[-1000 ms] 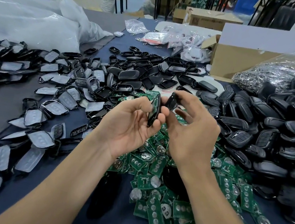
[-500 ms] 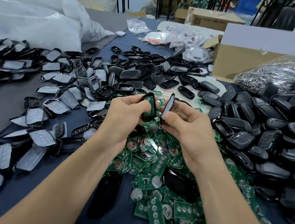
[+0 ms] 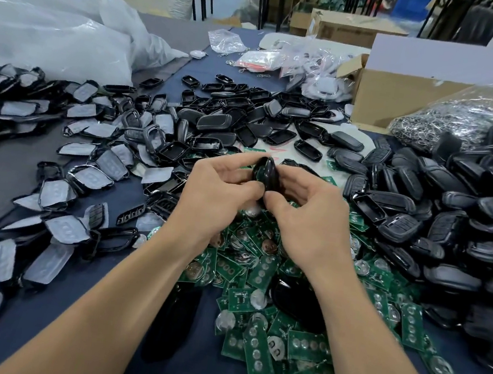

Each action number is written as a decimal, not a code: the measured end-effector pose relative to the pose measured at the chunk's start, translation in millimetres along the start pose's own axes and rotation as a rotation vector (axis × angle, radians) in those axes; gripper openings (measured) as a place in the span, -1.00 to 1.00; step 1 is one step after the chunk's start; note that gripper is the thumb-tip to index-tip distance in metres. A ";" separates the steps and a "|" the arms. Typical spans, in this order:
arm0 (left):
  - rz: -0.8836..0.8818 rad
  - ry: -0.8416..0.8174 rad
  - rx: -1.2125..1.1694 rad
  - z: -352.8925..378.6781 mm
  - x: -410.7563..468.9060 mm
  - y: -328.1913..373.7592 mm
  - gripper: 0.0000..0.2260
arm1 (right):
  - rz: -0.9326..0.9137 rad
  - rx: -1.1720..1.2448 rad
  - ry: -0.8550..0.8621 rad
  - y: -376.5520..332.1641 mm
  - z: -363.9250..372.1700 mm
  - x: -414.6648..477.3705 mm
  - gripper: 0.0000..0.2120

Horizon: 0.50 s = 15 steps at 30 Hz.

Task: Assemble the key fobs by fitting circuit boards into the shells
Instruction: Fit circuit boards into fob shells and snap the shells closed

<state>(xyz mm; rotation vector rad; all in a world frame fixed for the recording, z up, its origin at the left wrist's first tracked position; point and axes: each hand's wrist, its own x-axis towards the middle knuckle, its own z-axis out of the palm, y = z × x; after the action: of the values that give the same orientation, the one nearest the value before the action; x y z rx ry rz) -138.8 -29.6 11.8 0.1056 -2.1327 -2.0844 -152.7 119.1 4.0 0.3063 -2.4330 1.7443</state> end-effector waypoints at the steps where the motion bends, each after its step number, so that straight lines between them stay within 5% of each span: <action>1: -0.005 -0.029 -0.013 -1.6 0.2 0.2 -0.55 | -0.008 -0.012 0.006 -0.1 -0.9 0.1 -0.64; 7: 0.011 -0.144 0.033 -7.8 2.6 -1.8 -0.55 | -0.009 -0.030 0.015 0.2 -5.7 0.4 -0.63; 15: 0.097 -0.070 0.213 -16.1 5.4 -2.4 -0.51 | 0.000 -0.096 -0.064 -3.1 -14.5 0.5 -0.56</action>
<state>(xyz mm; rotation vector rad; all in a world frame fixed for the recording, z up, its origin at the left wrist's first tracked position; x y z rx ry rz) -141.7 -46.4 10.0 -0.0458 -2.3449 -1.8302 -152.6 131.8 11.6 0.3567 -2.5514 1.6362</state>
